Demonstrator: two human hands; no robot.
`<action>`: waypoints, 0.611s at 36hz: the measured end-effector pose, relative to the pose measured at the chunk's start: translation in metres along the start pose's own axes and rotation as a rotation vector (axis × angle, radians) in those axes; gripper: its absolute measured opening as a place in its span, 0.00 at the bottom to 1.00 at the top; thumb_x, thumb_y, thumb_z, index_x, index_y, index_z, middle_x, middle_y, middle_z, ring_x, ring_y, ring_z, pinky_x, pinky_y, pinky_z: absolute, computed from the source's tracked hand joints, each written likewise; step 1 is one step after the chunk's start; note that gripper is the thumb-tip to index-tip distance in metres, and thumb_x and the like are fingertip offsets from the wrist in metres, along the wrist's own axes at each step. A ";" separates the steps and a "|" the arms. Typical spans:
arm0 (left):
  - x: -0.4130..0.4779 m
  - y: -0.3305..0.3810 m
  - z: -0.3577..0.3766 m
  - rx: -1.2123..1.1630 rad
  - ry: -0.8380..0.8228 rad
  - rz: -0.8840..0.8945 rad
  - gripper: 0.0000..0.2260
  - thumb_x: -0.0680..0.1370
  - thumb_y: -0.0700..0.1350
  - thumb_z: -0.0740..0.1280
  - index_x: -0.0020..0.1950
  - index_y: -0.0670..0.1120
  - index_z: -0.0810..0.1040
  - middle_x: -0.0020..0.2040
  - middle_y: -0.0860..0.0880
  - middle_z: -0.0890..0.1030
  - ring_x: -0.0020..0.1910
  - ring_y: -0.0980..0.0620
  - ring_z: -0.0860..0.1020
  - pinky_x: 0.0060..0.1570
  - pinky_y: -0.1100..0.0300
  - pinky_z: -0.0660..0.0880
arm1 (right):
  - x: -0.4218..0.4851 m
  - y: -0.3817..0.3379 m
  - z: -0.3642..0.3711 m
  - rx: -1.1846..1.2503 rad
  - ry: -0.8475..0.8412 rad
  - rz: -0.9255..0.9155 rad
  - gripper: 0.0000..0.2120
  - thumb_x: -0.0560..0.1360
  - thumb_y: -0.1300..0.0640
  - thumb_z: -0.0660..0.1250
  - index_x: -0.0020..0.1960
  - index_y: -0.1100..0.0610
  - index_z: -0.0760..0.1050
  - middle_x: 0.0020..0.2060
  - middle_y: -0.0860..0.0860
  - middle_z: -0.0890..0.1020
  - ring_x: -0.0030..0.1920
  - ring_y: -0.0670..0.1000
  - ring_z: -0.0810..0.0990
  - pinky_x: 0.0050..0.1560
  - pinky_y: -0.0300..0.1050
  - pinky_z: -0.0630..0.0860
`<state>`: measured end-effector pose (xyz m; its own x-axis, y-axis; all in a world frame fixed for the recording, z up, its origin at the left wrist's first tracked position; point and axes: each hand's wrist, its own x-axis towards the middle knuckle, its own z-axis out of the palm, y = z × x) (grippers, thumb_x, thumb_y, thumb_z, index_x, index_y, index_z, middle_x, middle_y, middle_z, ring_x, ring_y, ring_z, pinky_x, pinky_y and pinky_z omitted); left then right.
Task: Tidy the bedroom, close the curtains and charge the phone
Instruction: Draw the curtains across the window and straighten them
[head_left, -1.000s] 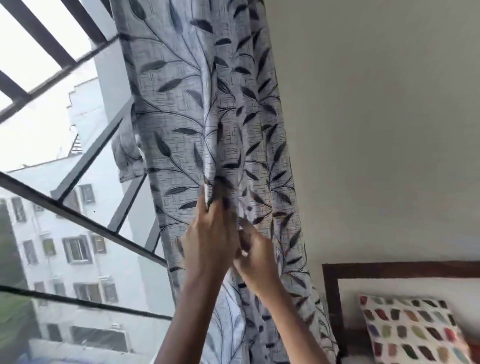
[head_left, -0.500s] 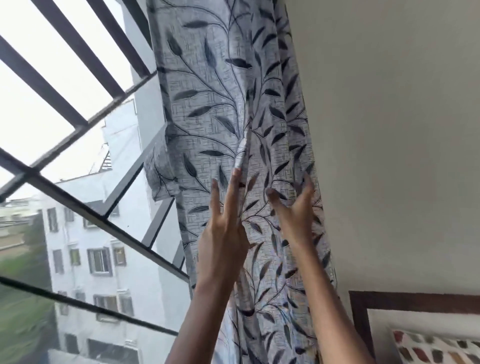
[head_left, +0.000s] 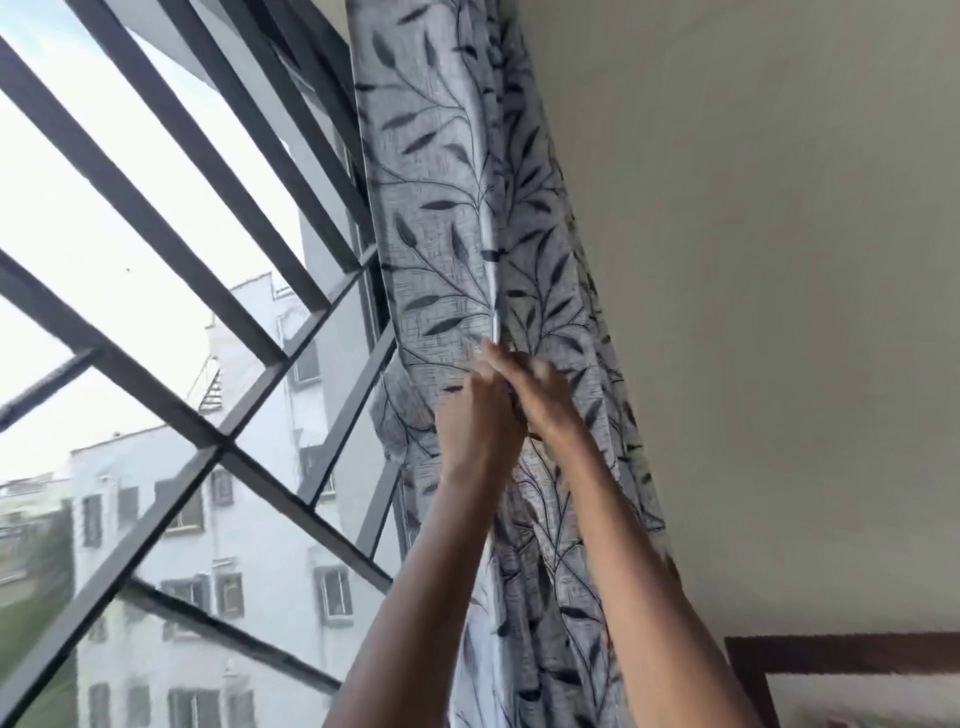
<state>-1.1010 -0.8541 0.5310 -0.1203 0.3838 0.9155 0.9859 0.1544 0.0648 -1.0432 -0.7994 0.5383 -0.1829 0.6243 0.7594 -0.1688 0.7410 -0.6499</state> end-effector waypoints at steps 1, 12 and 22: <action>-0.004 -0.002 -0.001 -0.001 -0.006 0.003 0.11 0.79 0.41 0.58 0.60 0.39 0.72 0.47 0.44 0.81 0.38 0.45 0.81 0.31 0.59 0.68 | -0.003 -0.004 0.002 -0.010 0.019 -0.012 0.19 0.74 0.38 0.63 0.43 0.54 0.80 0.31 0.44 0.82 0.35 0.40 0.79 0.32 0.33 0.69; -0.020 -0.031 -0.033 -0.079 -0.018 -0.031 0.15 0.79 0.38 0.56 0.64 0.36 0.69 0.47 0.40 0.83 0.44 0.42 0.82 0.38 0.52 0.75 | -0.017 -0.038 0.036 -0.289 0.175 -0.193 0.24 0.75 0.57 0.68 0.27 0.53 0.58 0.22 0.46 0.63 0.23 0.44 0.59 0.20 0.34 0.59; -0.035 -0.054 -0.115 -0.130 0.054 -0.051 0.10 0.77 0.35 0.56 0.53 0.33 0.74 0.43 0.37 0.82 0.41 0.38 0.81 0.34 0.51 0.76 | -0.049 -0.103 0.069 -0.258 0.155 -0.337 0.24 0.71 0.60 0.70 0.24 0.51 0.59 0.20 0.45 0.62 0.22 0.44 0.59 0.22 0.36 0.55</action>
<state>-1.1367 -0.9802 0.5408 -0.1673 0.3288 0.9295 0.9859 0.0518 0.1591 -1.0836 -0.9229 0.5661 -0.0090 0.3527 0.9357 0.0561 0.9345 -0.3516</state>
